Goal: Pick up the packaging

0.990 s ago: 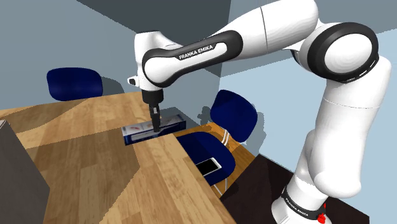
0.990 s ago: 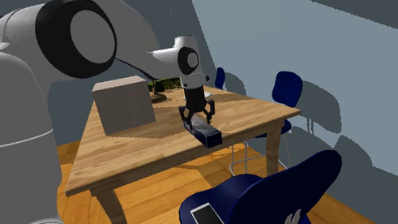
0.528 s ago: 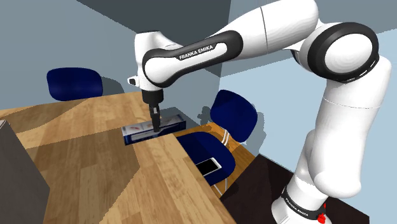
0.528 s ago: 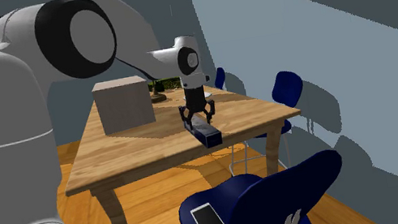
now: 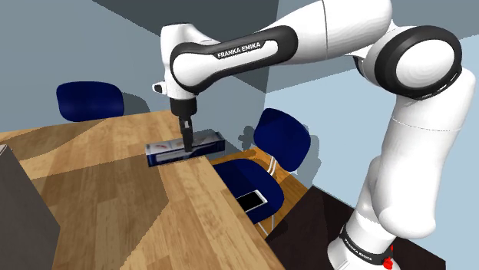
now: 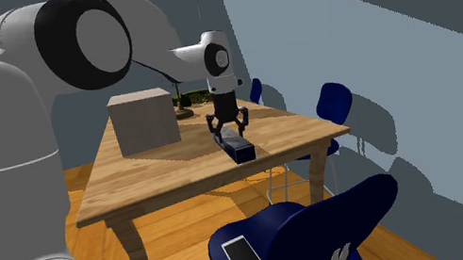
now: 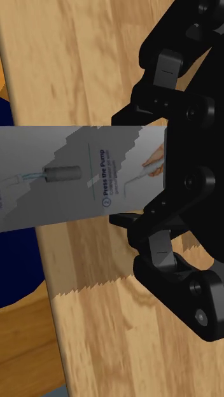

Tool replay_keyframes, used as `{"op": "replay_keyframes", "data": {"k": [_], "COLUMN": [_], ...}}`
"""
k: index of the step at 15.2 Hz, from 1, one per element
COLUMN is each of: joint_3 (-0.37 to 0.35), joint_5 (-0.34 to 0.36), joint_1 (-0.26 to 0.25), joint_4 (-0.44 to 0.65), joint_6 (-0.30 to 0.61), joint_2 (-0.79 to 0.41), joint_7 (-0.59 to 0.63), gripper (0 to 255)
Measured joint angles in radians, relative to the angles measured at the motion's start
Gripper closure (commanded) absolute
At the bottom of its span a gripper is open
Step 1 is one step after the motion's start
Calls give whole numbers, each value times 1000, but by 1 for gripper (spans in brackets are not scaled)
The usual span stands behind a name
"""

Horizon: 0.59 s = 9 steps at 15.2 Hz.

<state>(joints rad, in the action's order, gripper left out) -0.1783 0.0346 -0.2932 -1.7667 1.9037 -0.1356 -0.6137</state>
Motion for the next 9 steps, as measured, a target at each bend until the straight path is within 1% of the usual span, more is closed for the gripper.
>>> {"op": "replay_keyframes", "data": {"k": [9], "joint_3": [-1], "joint_5": [-2], "joint_1": [-1], "joint_4": [111], "joint_6": [-115], "joint_2": [4], "joint_7": [-2], "gripper": [255]}}
